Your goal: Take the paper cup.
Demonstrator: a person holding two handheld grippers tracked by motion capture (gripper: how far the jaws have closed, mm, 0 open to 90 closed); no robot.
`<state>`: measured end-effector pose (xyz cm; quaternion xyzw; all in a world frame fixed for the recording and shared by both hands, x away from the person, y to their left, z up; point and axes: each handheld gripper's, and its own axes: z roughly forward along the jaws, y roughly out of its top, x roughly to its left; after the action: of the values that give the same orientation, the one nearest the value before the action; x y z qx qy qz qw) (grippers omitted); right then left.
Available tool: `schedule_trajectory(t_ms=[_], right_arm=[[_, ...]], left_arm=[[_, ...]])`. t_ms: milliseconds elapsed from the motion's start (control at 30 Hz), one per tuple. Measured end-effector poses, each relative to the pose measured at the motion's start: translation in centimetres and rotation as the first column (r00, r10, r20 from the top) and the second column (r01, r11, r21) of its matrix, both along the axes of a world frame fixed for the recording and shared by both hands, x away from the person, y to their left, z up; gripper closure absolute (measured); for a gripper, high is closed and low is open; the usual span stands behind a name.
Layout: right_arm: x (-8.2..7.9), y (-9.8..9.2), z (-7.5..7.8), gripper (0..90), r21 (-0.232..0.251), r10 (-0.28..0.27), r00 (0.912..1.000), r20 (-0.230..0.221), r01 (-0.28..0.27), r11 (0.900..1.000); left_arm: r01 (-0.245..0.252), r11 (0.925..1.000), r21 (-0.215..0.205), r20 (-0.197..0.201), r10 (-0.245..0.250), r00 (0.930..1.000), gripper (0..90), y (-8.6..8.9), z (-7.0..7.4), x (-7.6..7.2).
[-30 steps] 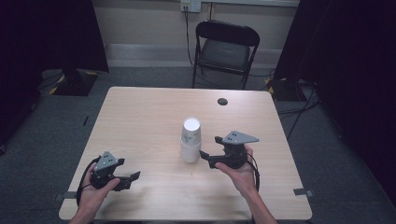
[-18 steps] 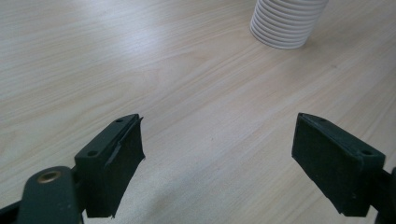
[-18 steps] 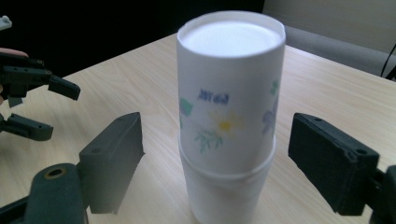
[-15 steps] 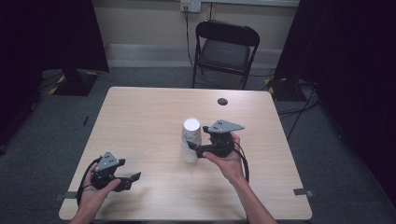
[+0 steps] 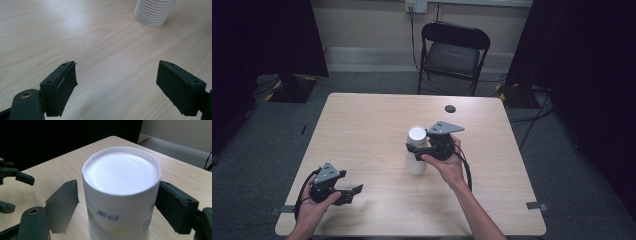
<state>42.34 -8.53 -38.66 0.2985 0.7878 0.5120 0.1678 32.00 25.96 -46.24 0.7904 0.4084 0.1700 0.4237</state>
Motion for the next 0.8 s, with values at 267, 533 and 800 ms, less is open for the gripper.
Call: schedule_trajectory(t_ms=[267,533,800], right_arm=[[0.7,0.63,-0.57,23.2,-0.005,0.005,0.9999,-0.014,-0.005,1.0],[0.83,0.51,-0.49,29.5,-0.019,-0.002,1.0,-0.005,0.002,1.0],[0.76,0.62,-0.36,30.1,-0.027,-0.002,1.0,0.007,0.003,1.0]], left_arm=[[0.004,1.0,0.002,0.003,-0.004,1.0,16.2,0.02,0.04,-0.1],[0.003,1.0,0.007,0.003,-0.003,1.0,16.2,-0.03,0.01,-0.08],[-0.002,1.0,0.003,-0.001,0.002,1.0,16.2,-0.1,-0.02,-0.03]])
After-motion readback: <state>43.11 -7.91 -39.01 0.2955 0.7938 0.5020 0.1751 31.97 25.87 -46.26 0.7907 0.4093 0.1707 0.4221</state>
